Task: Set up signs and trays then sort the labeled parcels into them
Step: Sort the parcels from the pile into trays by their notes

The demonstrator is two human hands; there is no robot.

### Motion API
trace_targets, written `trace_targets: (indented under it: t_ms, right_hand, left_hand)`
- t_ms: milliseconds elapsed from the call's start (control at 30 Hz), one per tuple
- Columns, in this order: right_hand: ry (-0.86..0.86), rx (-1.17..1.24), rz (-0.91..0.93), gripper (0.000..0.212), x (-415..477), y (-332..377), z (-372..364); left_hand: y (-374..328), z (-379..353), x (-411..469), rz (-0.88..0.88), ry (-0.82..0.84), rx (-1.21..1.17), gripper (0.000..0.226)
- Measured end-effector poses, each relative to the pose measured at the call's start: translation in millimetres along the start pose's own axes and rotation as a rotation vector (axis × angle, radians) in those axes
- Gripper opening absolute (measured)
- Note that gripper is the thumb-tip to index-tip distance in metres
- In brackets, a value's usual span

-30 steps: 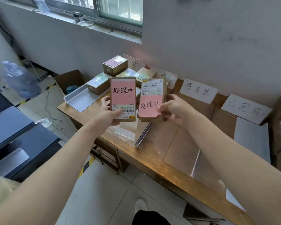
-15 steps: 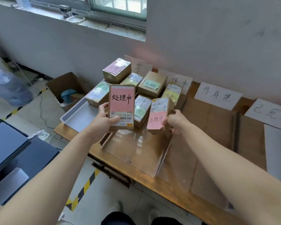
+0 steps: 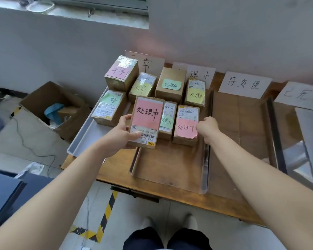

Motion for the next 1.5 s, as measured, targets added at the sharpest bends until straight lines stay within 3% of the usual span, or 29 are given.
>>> trace_targets:
  t_ms: [200,367,567,700,833,900,1000,1100,1233,1400,1500]
  right_hand:
    - [-0.067,-0.083,0.263,0.045,-26.9,32.4,21.1]
    - [-0.082,-0.241,0.606,0.042,-73.0,60.4,26.7]
    - [-0.088,-0.409,0.911,0.034,-108.7,67.3,37.4]
    - [-0.036,-0.462,0.949,0.034,-118.2,52.0,52.8]
    - [0.014,-0.495,1.005,0.034,-132.0,41.0,69.2]
    - [0.01,-0.499,1.032,0.034,-139.5,38.3,78.4]
    - [-0.023,-0.531,1.073,0.036,-152.7,34.9,91.2]
    - [-0.094,-0.601,1.129,0.038,-169.7,34.7,105.2]
    - [-0.264,-0.732,1.19,0.037,-194.9,39.4,127.5]
    - [-0.461,-0.841,1.128,0.038,-221.9,33.4,165.0]
    - [-0.575,-0.857,1.07,0.036,-239.0,21.8,197.5]
  left_hand:
    - [2.2,-11.3,-3.3,0.023,0.088,0.057,0.067]
    - [15.5,-23.9,-13.6,0.065,0.113,0.148,0.068]
    - [53.4,-49.3,-33.8,0.237,0.109,0.273,0.056]
    - [71.0,-67.1,-36.6,0.311,-0.037,0.249,0.055]
    - [81.2,-77.3,-32.9,0.25,-0.261,0.255,0.044]
    - [79.7,-80.7,-35.8,0.202,-0.379,0.369,0.035]
    - [62.6,-86.8,-48.8,0.136,-0.515,0.722,0.027]
    - [21.8,-97.9,-64.4,-0.052,-0.595,0.925,0.027]
    - [-55.8,-128.5,-94.3,-0.502,-0.606,0.996,0.031]
    - [-123.7,-166.4,-146.0,-1.097,-0.661,0.996,0.034]
    - [-146.1,-197.4,-174.3,-1.323,-0.638,0.913,0.028]
Point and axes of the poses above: each hand's wrist, its own x-axis towards the middle knuckle, its own z-axis out of the back of the hand, y = z × x, the point moved 4 cm from there along x, towards the middle knuckle, and after that the axes turned 1 degree about z, right-handed, at the moved point
